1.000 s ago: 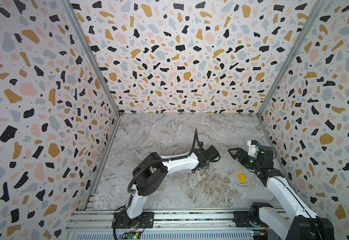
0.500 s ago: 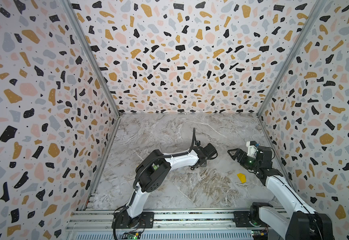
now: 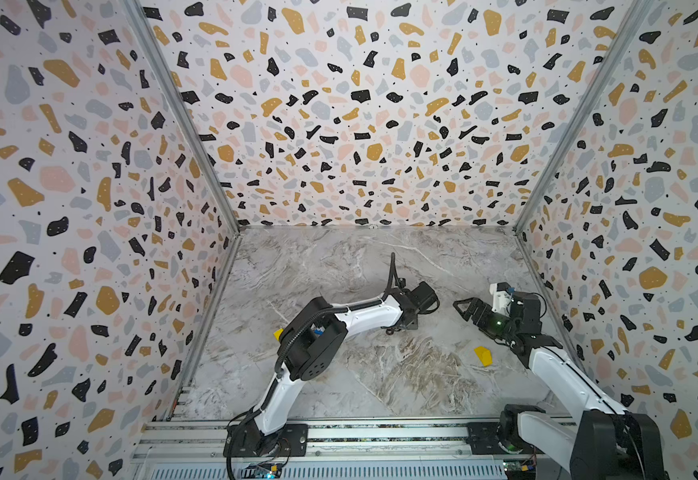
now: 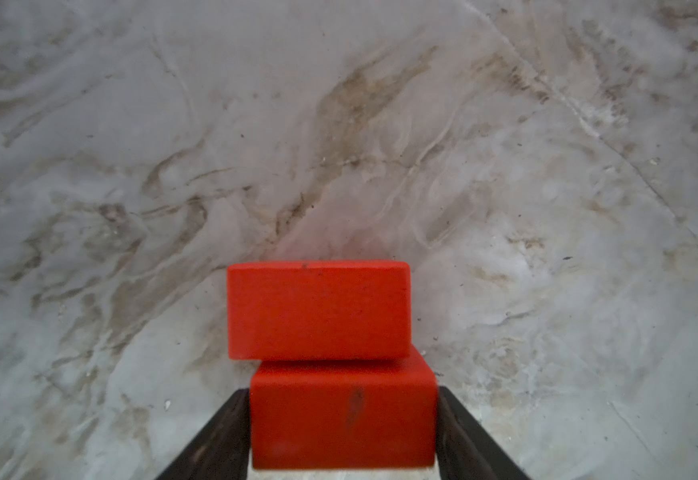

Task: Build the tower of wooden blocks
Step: 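Lower the held red block onto the placed red block and open the left gripper, then raise the left gripper while moving the right gripper toward the red stack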

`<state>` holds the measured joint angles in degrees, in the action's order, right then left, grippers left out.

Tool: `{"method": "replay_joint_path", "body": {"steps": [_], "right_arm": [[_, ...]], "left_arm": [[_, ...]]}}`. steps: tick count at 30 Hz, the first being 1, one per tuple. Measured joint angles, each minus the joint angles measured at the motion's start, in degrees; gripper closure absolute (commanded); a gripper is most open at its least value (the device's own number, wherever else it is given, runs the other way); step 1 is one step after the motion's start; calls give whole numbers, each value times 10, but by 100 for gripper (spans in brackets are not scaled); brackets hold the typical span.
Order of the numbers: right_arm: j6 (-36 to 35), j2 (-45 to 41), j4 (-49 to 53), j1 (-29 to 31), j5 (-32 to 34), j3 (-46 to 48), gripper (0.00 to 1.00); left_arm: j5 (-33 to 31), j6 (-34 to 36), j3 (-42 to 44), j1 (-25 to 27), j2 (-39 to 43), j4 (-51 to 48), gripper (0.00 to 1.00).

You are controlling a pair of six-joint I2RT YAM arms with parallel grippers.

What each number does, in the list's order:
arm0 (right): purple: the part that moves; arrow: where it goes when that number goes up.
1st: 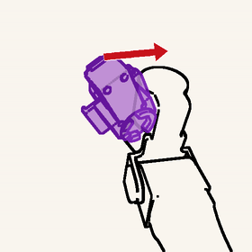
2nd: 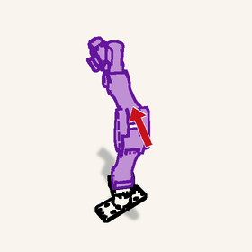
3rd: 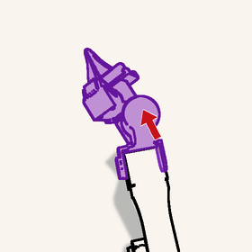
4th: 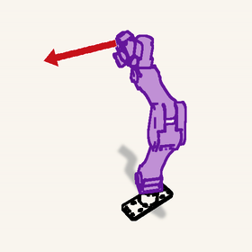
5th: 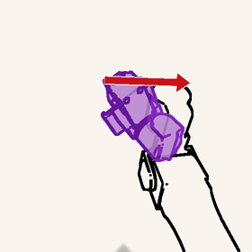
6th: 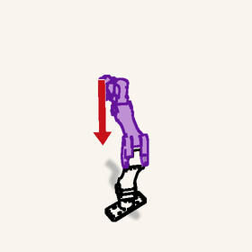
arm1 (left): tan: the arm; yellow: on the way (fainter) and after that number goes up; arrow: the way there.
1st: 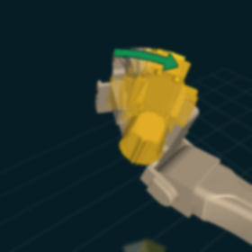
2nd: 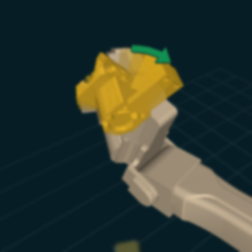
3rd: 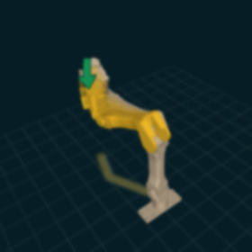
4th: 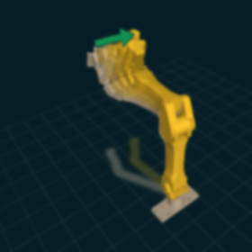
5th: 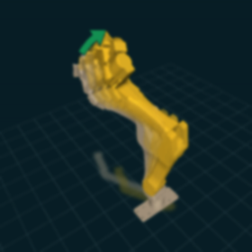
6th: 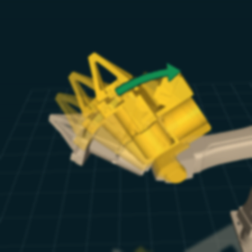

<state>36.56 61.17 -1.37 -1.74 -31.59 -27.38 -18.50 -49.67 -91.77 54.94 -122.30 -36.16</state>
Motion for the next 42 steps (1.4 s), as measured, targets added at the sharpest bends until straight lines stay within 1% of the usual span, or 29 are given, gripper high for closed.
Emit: {"method": "replay_joint_path", "body": {"steps": [4,7,8,11,12,15,21,26,29,32,33,38,42], "right_arm": [[-2,4,-2,0,-2,0,1],[-4,4,-3,0,-3,0,0],[-6,4,-3,0,-4,0,0],[-9,4,-3,0,-4,0,2],[-11,4,-3,0,-4,0,3],[-14,4,-3,0,-3,0,6],[-32,4,9,3,1,0,16],[-55,10,31,33,32,-5,25],[-71,21,49,68,58,-21,34],[-86,36,59,101,83,-41,49],[-90,42,60,112,91,-47,52],[-104,80,68,166,127,-68,55],[-111,120,74,208,147,-86,56]], "left_arm": [[0,4,0,0,-1,-5,28],[0,6,0,0,-1,-9,23],[0,6,0,0,-1,-11,20],[-2,8,0,0,5,-18,3],[-4,9,1,0,10,-20,0],[-8,10,20,0,48,-16,0],[-21,23,80,-2,169,5,0],[-26,35,151,-13,246,35,6],[-26,42,206,-32,276,54,10],[-26,51,268,-57,300,77,15],[-26,54,287,-64,307,84,16],[-25,69,356,-97,337,129,16],[-25,84,369,-108,335,162,18]]}}
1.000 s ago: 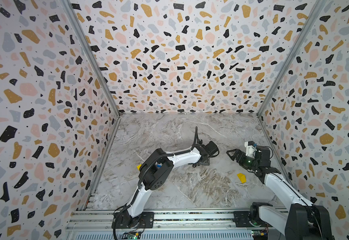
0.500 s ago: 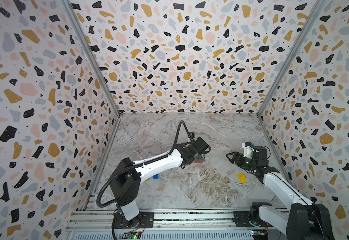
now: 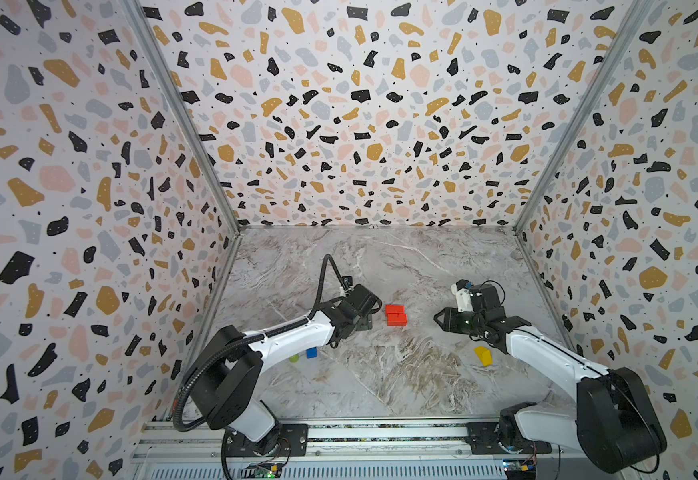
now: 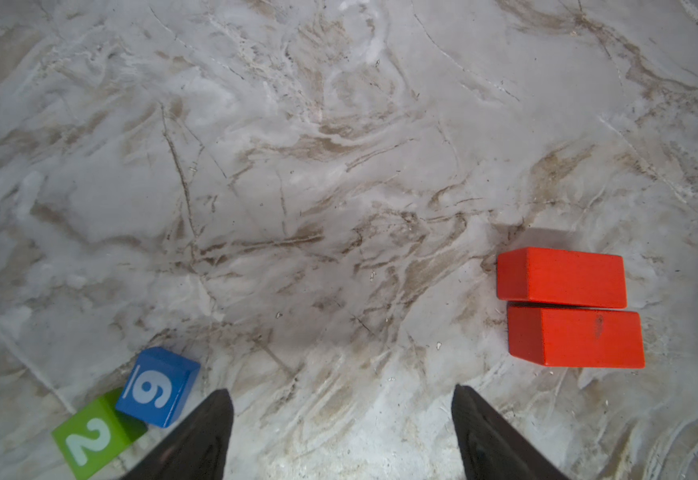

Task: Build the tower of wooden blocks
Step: 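Raise the left gripper while moving the right gripper toward the red stack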

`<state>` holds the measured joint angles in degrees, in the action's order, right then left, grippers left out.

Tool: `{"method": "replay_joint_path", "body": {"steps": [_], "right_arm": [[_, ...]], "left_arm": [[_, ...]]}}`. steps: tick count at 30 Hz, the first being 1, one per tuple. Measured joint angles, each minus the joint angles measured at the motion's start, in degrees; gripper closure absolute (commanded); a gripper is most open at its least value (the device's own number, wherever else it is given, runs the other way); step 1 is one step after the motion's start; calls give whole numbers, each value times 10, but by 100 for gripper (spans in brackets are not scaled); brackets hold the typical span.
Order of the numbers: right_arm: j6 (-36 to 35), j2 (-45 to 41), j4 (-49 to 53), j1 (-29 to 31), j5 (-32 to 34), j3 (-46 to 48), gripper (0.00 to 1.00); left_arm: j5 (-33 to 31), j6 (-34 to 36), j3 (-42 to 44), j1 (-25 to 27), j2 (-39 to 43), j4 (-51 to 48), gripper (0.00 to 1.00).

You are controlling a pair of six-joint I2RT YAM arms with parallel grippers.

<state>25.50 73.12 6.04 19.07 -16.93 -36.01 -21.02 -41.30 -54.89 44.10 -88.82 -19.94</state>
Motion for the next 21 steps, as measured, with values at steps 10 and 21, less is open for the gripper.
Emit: {"method": "replay_joint_path", "body": {"steps": [10,21], "right_arm": [[-1,63,-5,37,18,-10,58],[4,110,-21,82,24,-56,58]], "left_arm": [[15,15,0,-4,-73,72,36],[40,16,-24,-4,-121,106,38]]}}
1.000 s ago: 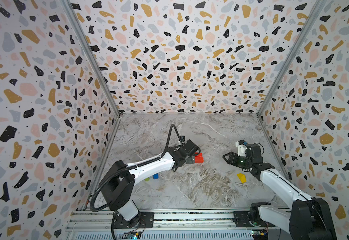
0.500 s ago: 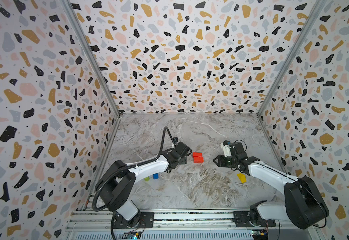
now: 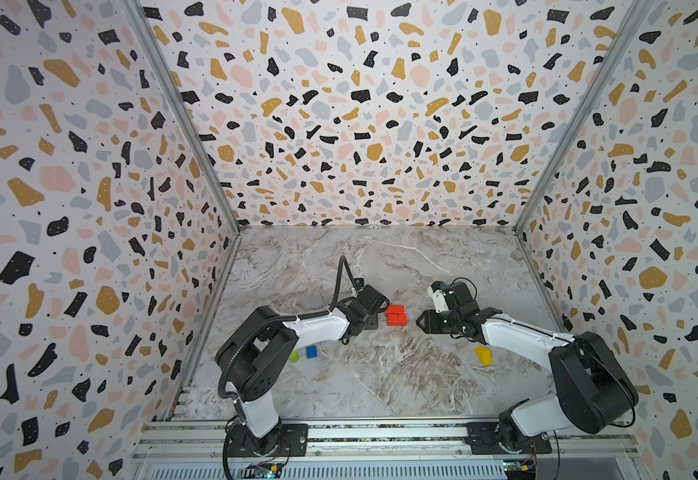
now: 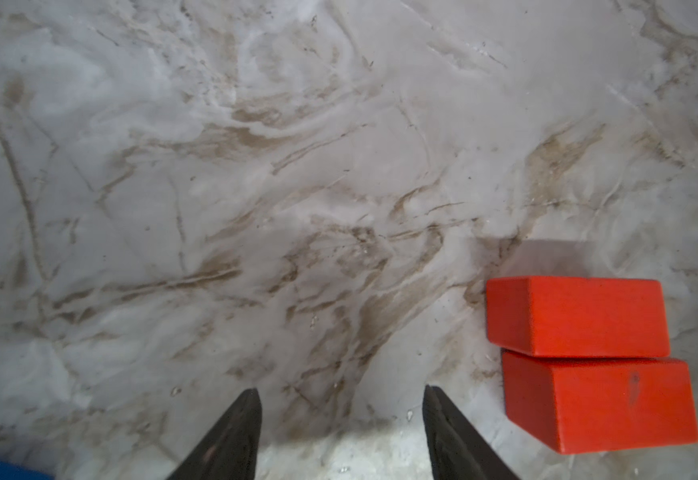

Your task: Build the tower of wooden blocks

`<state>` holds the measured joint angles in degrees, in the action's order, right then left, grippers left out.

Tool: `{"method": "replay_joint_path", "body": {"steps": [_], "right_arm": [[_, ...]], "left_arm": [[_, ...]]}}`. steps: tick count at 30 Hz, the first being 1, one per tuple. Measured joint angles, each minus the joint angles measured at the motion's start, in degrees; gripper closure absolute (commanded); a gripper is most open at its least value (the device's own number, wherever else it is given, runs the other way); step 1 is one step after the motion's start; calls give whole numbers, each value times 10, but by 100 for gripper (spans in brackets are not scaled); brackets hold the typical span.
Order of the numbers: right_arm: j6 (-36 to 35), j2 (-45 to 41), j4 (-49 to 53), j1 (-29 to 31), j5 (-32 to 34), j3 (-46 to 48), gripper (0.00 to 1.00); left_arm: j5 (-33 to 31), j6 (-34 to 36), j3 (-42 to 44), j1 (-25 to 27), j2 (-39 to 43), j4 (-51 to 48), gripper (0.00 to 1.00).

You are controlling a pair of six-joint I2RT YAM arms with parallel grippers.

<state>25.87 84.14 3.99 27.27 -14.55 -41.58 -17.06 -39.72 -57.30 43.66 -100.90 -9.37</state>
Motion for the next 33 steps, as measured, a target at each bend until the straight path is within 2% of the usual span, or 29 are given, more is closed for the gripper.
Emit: {"method": "replay_joint_path", "body": {"steps": [23,33], "right_arm": [[8,101,-10,24,7,-50,59],[11,113,-14,31,7,-66,60]], "left_arm": [[30,1,-37,-5,-66,38,38],[35,2,-58,-5,-89,50,38]]}}
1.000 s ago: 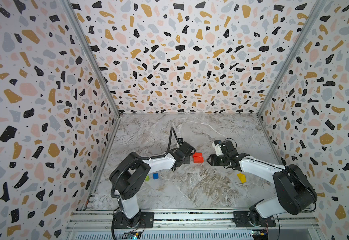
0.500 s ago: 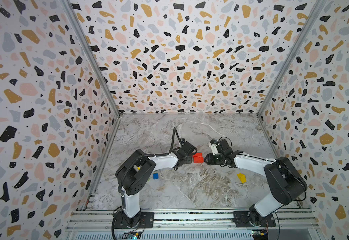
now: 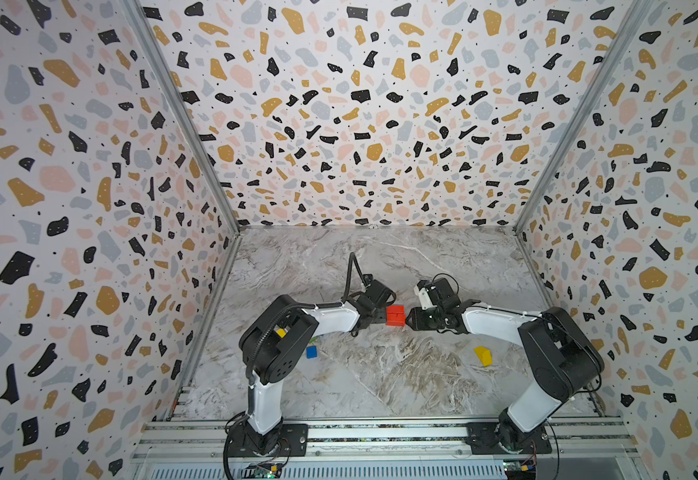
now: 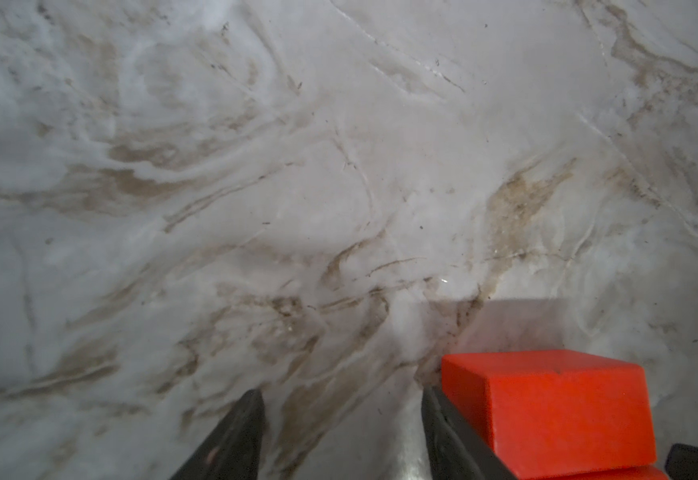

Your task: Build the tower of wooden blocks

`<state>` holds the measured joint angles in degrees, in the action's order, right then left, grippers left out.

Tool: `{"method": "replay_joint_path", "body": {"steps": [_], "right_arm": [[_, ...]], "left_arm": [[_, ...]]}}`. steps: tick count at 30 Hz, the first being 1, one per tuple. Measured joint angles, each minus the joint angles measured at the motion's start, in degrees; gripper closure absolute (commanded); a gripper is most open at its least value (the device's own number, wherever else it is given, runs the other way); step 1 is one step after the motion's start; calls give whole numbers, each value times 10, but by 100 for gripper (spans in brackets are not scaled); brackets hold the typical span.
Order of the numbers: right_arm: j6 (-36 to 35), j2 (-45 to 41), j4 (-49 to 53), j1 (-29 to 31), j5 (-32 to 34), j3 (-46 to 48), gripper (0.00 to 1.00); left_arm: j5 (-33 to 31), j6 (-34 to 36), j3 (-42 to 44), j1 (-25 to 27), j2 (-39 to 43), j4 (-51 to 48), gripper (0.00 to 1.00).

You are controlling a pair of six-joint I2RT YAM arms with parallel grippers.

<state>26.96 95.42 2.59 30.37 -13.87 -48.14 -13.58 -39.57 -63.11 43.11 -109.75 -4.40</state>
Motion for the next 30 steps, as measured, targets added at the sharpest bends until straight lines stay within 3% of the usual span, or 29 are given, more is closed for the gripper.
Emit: {"method": "replay_joint_path", "body": {"steps": [12,17,25,30], "right_arm": [[0,8,-3,2,0,0,60],[-1,6,3,3,21,0,59],[-16,-58,46,0,78,0,53],[-31,-125,79,0,110,0,47]], "left_arm": [[12,0,0,0,0,7,39],[12,0,3,-4,3,8,34],[5,5,35,-25,86,-22,19],[-20,17,79,-44,199,-41,2]]}}
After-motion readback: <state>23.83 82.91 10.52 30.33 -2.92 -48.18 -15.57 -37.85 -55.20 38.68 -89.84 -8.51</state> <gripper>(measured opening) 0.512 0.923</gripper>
